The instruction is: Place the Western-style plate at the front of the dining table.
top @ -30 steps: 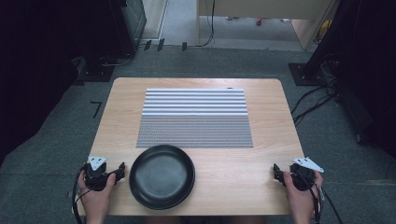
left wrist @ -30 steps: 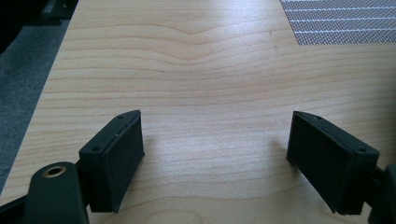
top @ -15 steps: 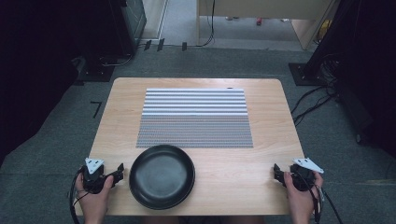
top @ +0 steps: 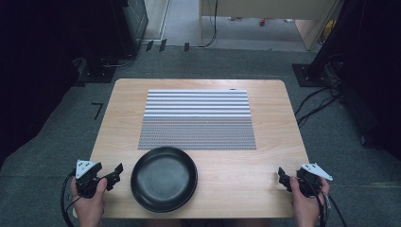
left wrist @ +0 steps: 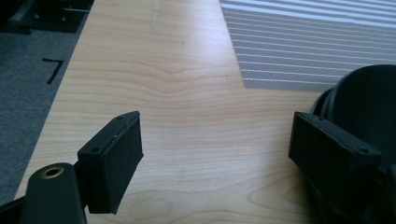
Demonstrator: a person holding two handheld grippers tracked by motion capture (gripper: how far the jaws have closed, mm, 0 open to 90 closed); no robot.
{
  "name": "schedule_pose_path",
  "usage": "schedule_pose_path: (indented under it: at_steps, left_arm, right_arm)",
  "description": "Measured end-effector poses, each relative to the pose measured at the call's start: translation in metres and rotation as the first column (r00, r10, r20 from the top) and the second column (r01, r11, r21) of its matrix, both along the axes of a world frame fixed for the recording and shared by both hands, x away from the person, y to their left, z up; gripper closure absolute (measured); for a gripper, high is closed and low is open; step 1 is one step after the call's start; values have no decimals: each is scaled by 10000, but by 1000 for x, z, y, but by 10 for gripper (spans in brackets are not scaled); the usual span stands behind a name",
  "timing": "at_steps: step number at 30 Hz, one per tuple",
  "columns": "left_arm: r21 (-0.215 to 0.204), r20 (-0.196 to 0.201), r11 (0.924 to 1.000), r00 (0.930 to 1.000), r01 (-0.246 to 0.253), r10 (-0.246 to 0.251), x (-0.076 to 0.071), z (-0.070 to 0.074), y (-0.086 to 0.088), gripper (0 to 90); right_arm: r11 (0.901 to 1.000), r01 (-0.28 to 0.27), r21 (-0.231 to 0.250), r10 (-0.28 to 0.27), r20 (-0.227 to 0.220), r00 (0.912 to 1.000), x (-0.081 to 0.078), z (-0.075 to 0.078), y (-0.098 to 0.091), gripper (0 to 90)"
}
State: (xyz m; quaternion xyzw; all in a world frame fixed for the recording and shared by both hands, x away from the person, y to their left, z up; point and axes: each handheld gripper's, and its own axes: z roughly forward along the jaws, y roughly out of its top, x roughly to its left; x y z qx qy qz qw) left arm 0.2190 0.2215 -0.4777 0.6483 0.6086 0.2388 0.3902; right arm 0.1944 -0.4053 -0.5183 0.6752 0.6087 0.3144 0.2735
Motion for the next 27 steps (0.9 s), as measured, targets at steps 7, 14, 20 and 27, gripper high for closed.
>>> schedule_pose_path:
  at_steps: [7, 14, 20, 27]
  left_arm:
    - [-360, 12, 9991, 9997, 237, -237, -3, 7, -5, 172]
    - [-442, 15, 9978, 9988, 497, -496, -3, 12, -13, 173]
    - [-644, -5, 9954, 9974, 712, -714, -4, 15, -20, 173]
    - [-805, 29, 9917, 9949, 1005, -1006, -5, 20, -26, 173]
  right_arm:
    - [9989, -334, 320, 326, 259, 9991, 0, 10, 11, 151]
    - [9960, -757, 472, 737, 419, 9964, 1, 20, 28, 152]
    - [9916, -1114, 657, 1078, 568, 9926, 2, 28, 44, 156]
    - [9884, -1428, 521, 1397, 577, 9885, 6, 36, 75, 196]
